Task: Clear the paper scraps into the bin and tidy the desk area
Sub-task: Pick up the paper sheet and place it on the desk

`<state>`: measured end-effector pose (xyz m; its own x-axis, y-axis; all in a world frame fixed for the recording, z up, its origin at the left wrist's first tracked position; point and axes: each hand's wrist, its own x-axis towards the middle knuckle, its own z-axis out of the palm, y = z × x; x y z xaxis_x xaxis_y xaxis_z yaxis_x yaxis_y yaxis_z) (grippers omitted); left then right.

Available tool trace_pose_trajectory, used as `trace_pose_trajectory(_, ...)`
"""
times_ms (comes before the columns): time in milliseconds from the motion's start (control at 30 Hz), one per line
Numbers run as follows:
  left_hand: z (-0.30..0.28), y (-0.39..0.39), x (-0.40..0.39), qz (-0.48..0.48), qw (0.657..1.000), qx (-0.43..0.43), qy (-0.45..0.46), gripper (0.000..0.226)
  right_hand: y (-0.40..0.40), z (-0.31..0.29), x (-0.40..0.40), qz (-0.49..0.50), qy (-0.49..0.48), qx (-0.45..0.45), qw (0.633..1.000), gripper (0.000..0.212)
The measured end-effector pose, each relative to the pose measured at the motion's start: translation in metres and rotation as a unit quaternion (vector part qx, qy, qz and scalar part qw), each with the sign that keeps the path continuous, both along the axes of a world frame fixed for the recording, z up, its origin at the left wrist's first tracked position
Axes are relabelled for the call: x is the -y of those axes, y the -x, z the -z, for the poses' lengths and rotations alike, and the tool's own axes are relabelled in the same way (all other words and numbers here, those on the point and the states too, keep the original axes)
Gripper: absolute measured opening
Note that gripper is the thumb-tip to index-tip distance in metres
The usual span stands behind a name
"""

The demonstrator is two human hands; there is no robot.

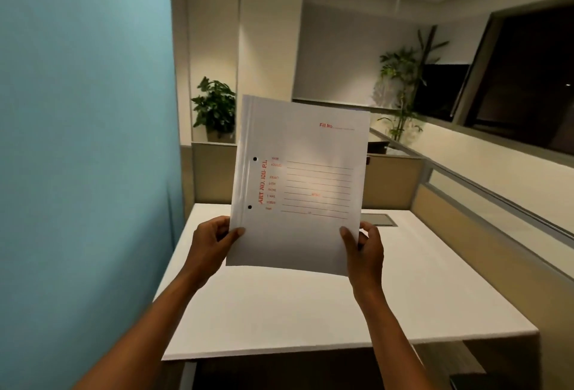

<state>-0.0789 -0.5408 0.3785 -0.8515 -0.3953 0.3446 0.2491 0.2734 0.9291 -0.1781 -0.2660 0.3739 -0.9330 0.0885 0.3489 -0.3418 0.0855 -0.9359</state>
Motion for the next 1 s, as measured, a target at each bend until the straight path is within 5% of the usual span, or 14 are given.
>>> trace_pose_trajectory(567, 0.055, 0.013, 0.115, -0.093, 0.993, 0.052, -0.052, 0.011, 0.031, 0.057, 0.136, -0.034, -0.023, 0.056, 0.998, 0.025)
trace_pose_trajectory(1000, 0.133, 0.157, 0.210, -0.217, 0.959, 0.179, -0.038, 0.010, 0.191, 0.140, 0.250, -0.085, -0.046, 0.167, 0.981, 0.024)
